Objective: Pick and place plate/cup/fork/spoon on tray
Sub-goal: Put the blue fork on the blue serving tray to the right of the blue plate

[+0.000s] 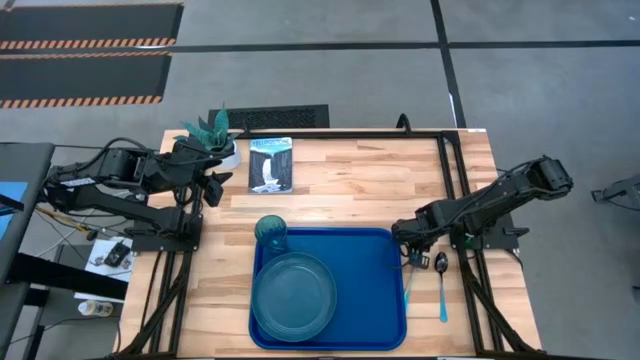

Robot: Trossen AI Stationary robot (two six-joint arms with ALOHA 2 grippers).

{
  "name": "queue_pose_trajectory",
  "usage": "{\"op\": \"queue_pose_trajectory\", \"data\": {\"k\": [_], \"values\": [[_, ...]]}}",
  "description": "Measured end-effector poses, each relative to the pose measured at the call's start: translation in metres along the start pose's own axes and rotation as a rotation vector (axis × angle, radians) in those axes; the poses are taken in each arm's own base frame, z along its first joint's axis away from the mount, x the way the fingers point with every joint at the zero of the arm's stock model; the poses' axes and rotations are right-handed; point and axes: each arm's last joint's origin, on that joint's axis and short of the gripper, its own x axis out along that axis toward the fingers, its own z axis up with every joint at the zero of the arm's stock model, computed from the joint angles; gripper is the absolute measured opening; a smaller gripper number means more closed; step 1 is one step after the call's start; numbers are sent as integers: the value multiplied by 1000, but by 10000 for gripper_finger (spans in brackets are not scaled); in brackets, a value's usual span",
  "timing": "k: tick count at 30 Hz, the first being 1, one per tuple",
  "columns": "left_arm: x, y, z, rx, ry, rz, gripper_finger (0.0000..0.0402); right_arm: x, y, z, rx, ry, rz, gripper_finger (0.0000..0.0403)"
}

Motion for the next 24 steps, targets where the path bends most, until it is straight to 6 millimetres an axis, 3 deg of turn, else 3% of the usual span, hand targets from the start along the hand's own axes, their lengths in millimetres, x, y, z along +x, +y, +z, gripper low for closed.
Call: {"op": "queue_pose_trajectory", "data": {"k": [4,24], "values": [[0,0,0,0,0,0,215,0,-1,-1,1,13,-13,5],[0,0,0,11,-3,4,215,0,-9,-12,64,98,-127,1]]}}
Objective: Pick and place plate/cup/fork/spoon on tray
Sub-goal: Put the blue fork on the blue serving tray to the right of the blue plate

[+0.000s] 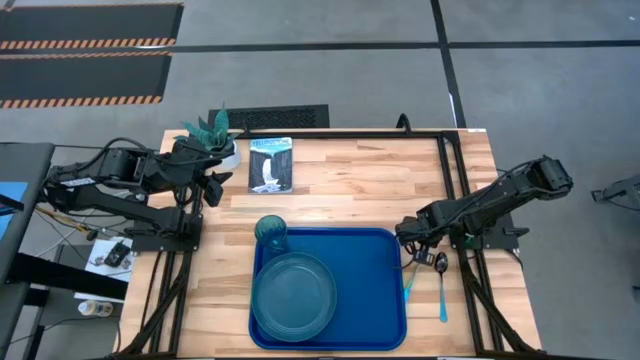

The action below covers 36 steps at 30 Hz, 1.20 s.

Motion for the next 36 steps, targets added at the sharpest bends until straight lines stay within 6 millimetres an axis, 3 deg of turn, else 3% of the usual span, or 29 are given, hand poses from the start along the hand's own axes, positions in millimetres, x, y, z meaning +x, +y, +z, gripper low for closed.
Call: {"op": "queue_pose_trajectory", "data": {"k": [8,13,18,28,36], "values": [[0,0,0,0,-1,1,215,0,-1,1,0,-15,-20,2],[0,0,0,0,-2,3,215,0,-1,1,0,-25,-29,22],[0,0,0,0,-2,3,215,0,-1,2,16,-42,-48,72],[0,0,0,1,-2,3,215,-9,-1,9,14,-84,-37,213],[0,0,0,0,10,-16,215,-30,-1,18,-96,-89,-22,224]]}}
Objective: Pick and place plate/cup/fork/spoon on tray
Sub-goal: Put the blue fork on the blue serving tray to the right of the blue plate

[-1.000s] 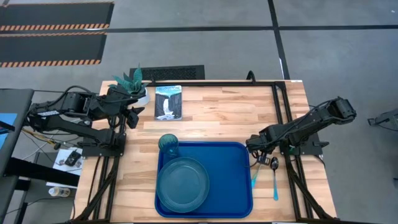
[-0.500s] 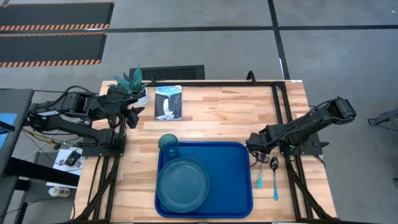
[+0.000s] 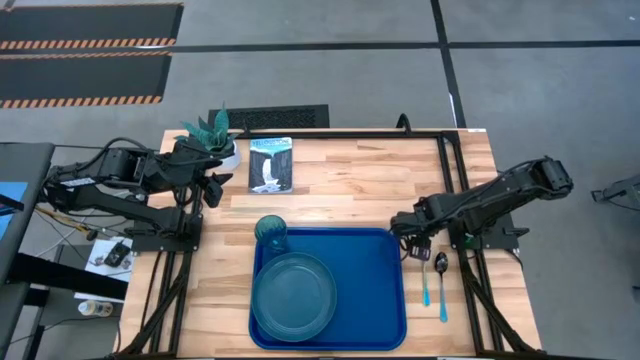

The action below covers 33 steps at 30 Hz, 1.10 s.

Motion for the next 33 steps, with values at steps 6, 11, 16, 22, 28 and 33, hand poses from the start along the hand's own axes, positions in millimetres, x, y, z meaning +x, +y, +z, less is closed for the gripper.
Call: {"op": "queue_pose_trajectory", "data": {"k": [6,11,16,22,28,33], "values": [[0,0,0,0,0,0,215,-3,-4,1,-20,23,10,210],[0,0,0,11,-3,5,215,-3,-5,2,-17,25,14,206],[0,0,0,27,-5,8,215,-3,-6,2,-13,31,12,217],[0,0,0,32,-7,10,215,-3,-8,2,-1,30,13,234],[0,1,1,37,-30,46,215,-3,-8,2,-19,35,11,235],[0,2,1,38,-37,58,215,-4,-4,1,-41,24,14,235]]}}
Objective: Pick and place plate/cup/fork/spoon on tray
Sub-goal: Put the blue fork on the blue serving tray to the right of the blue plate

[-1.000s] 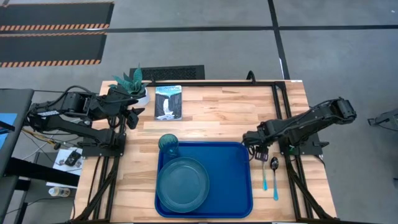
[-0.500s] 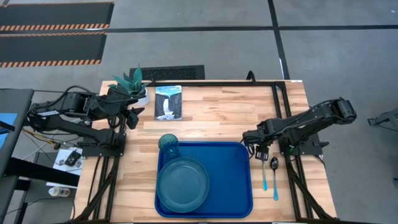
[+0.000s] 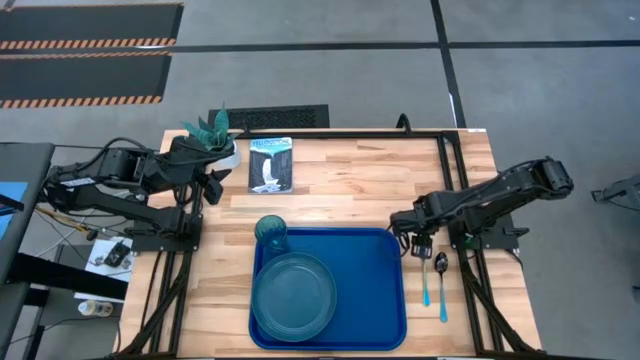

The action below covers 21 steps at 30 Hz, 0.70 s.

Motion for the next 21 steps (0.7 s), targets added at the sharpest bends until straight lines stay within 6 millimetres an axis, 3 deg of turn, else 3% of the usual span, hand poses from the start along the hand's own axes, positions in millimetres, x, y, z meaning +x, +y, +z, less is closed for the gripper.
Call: {"op": "queue_pose_trajectory", "data": {"k": [3,11,21], "values": [[4,-1,-2,8,-19,16,215,0,4,3,-14,-41,16,235],[23,2,-33,27,-57,-5,215,7,6,1,-10,-65,-1,235],[16,15,-45,-68,-98,-35,215,12,4,-1,72,-56,-18,234]]}}
